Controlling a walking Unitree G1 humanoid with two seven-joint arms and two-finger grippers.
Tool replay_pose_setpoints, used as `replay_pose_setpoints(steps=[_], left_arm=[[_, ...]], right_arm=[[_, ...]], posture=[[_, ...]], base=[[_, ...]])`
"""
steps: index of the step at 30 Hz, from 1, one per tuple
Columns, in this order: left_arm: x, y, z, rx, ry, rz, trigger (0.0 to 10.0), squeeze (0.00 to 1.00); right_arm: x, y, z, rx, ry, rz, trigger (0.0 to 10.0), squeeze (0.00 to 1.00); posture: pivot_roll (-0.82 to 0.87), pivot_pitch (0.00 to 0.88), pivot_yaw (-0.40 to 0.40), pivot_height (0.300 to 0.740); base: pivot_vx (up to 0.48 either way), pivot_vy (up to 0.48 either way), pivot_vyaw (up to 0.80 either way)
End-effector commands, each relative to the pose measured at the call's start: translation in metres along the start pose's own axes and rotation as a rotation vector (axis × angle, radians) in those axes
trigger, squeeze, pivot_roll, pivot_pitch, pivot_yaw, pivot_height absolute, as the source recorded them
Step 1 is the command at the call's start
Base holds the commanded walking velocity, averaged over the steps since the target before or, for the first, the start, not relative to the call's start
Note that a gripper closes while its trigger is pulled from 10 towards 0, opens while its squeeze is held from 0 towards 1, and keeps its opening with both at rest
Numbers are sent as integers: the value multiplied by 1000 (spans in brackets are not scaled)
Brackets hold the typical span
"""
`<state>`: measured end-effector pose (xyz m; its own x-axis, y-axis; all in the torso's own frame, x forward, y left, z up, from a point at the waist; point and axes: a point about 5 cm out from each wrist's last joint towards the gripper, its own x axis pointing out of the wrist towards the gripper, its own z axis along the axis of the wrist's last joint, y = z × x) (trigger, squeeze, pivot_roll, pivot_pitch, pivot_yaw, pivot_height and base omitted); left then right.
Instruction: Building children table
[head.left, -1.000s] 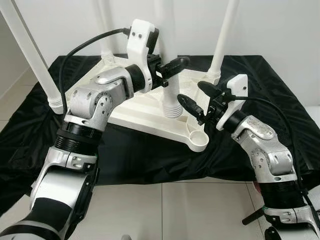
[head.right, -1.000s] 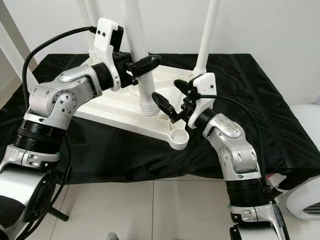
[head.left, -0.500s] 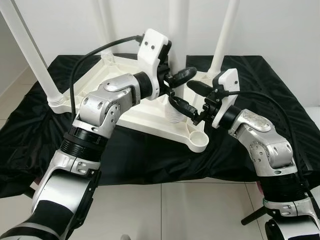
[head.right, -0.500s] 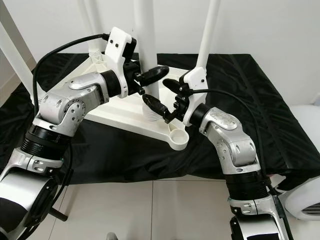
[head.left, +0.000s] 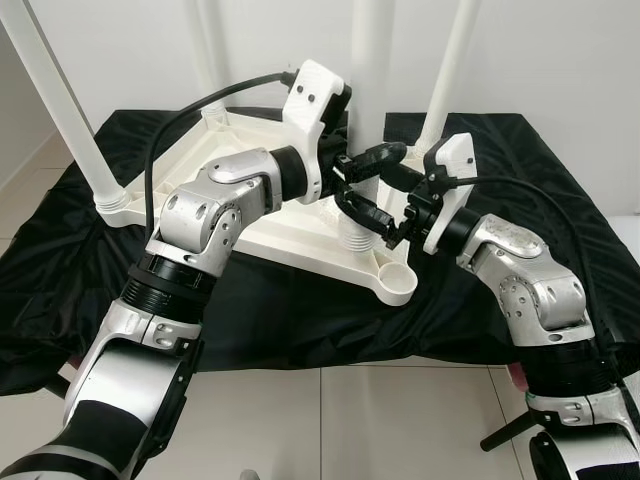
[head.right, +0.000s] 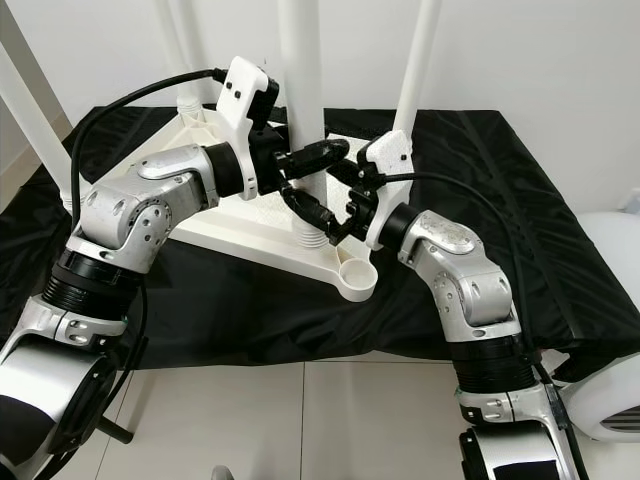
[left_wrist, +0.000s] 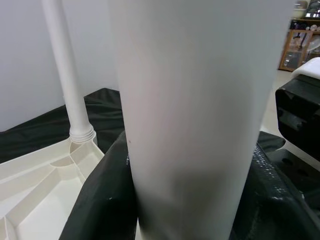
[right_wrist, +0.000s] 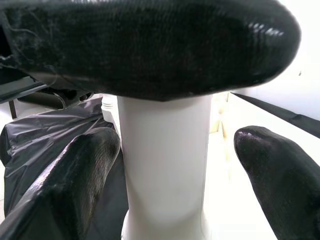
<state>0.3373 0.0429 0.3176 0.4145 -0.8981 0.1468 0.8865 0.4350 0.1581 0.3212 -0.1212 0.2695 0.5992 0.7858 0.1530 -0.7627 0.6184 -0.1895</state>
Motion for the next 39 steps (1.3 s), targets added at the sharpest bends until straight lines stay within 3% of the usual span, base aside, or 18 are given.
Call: replay_pose_setpoints(steps=[1, 3, 5, 6, 11, 12, 16, 17, 19, 20, 28, 29, 32, 34, 35, 36, 38, 39], left_arm=[[2, -4, 7, 30, -18, -25, 10000, 0], [3, -4, 8, 30, -19, -29, 10000, 0], [3, -5, 8, 30, -21, -35, 10000, 0], [4, -7, 9, 30, -24, -41, 10000, 0], [5, -9, 9, 30, -27, -49, 10000, 0], [6, -10, 9, 29, -27, -53, 10000, 0], [9, -13, 7, 26, -24, -68, 10000, 0], [9, -14, 6, 26, -23, -70, 10000, 0], [10, -15, 6, 27, -22, -74, 10000, 0], [10, -15, 6, 29, -20, -76, 10000, 0], [9, -15, 5, 28, -16, -76, 10000, 0], [9, -15, 4, 28, -16, -76, 10000, 0], [9, -14, 4, 28, -15, -74, 10000, 0], [9, -14, 4, 29, -14, -73, 10000, 0], [8, -13, 4, 30, -13, -73, 10000, 0], [8, -13, 4, 31, -13, -73, 10000, 0], [8, -13, 4, 31, -13, -74, 10000, 0], [8, -13, 4, 34, -11, -76, 10000, 0]], right_arm=[[5, 2, 1, -5, 1, 13, 10000, 0], [6, 2, 0, -6, 4, 13, 9608, 0], [7, 2, 0, -7, 5, 13, 9843, 0], [8, 1, -1, -8, 6, 13, 9294, 0], [9, 1, -1, -8, 6, 13, 9647, 0], [10, 1, -1, -5, 3, 14, 8784, 0], [13, 0, 0, -6, -4, 15, 8510, 0], [14, -1, 0, -7, -4, 15, 5882, 0], [14, -2, 1, -10, -7, 11, 6078, 0], [14, -3, 2, -14, -13, 9, 4941, 0], [14, -5, 5, -17, -22, 1, 4078, 0], [14, -6, 6, -19, -21, -1, 3451, 0], [14, -7, 6, -20, -21, -3, 3569, 0], [14, -7, 6, -22, -18, -2, 3098, 0], [13, -8, 6, -24, -17, -4, 3490, 0], [13, -8, 6, -25, -16, -6, 1765, 0], [13, -8, 6, -25, -15, -5, 1765, 0], [13, -8, 6, -27, -12, -8, 4196, 0]], posture=[[-89, 82, 14, 740], [-89, 84, 15, 740], [-89, 84, 16, 740], [-88, 86, 17, 740], [-88, 88, 17, 740], [-89, 91, 19, 740], [-90, 92, 20, 740], [-90, 93, 20, 740], [-90, 93, 20, 740], [-91, 93, 22, 740], [-92, 95, 24, 740], [-91, 95, 23, 740], [-92, 96, 23, 740], [-92, 96, 24, 740], [-93, 97, 25, 740], [-93, 97, 25, 740], [-93, 97, 25, 740], [-93, 97, 25, 740]], base=[[0, 0, 0], [0, 0, 0], [0, 0, 0], [0, 0, 0], [0, 0, 0], [0, 0, 0], [0, 0, 0], [0, 0, 0], [0, 0, 0], [0, 0, 0], [0, 0, 0], [0, 0, 0], [0, 0, 0], [0, 0, 0], [0, 0, 0], [0, 0, 0], [0, 0, 0], [0, 0, 0]])
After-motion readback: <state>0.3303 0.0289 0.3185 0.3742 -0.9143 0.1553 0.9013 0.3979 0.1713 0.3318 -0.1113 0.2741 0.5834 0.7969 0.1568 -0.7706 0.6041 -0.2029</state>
